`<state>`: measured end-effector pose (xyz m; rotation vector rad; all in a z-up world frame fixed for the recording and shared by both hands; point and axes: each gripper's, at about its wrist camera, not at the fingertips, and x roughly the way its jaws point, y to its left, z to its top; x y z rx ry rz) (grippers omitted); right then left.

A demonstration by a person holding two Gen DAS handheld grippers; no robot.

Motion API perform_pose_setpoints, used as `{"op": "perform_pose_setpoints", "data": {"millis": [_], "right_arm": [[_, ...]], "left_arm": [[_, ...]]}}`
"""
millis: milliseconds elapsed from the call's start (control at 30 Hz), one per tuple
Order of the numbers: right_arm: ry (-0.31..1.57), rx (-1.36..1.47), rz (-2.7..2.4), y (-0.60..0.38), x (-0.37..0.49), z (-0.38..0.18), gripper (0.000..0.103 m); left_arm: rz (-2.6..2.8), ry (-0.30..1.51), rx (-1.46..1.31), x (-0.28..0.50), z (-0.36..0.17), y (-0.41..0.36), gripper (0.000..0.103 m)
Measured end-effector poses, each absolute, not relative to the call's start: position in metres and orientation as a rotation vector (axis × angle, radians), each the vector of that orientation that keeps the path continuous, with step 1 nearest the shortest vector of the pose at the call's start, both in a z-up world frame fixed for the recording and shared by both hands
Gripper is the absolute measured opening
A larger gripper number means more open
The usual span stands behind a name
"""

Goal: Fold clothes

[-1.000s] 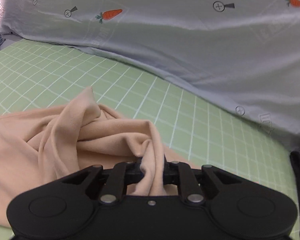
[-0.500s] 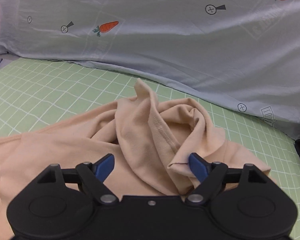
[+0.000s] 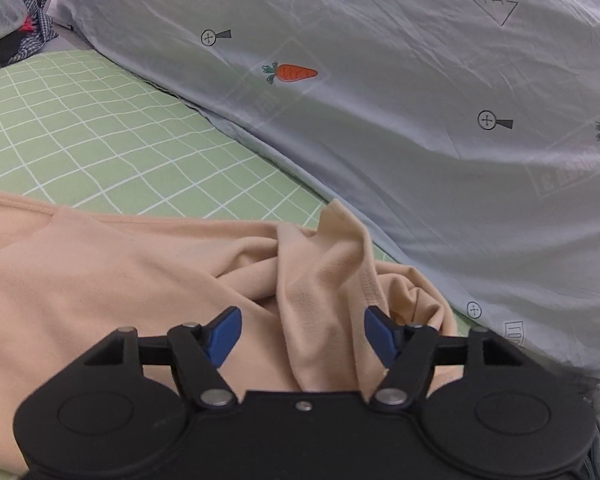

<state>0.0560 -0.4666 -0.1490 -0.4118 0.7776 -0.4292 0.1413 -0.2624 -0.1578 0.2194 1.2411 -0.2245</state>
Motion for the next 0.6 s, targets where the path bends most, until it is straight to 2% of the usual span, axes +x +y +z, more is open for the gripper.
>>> {"op": "perform_pose_setpoints", "data": {"millis": [67, 100, 133, 167, 367, 600], "right_arm": [[0.813, -0.39, -0.452, -0.475, 0.061, -0.158, 0.049], [0.833, -0.366, -0.458, -0.481, 0.062, -0.162, 0.035], [0.841, -0.338, -0.47, -0.488, 0.059, -0.163, 0.011], [0.845, -0.309, -0.486, -0.495, 0.055, -0.163, 0.006], [0.816, -0.085, -0.761, -0.567, -0.003, -0.139, 0.004], [0.882, 0.073, -1.257, -0.675, -0.122, -0.133, 0.004]], "left_arm": [[-0.221, 1.245, 0.21, 0.142, -0.159, -0.26, 0.087], [-0.219, 1.249, 0.203, 0.143, -0.159, -0.259, 0.088], [-0.217, 1.252, 0.196, 0.144, -0.16, -0.258, 0.088], [-0.215, 1.255, 0.189, 0.145, -0.16, -0.256, 0.089], [-0.212, 1.258, 0.182, 0.148, -0.163, -0.253, 0.093], [-0.216, 1.258, 0.185, 0.151, -0.166, -0.252, 0.094]]}}
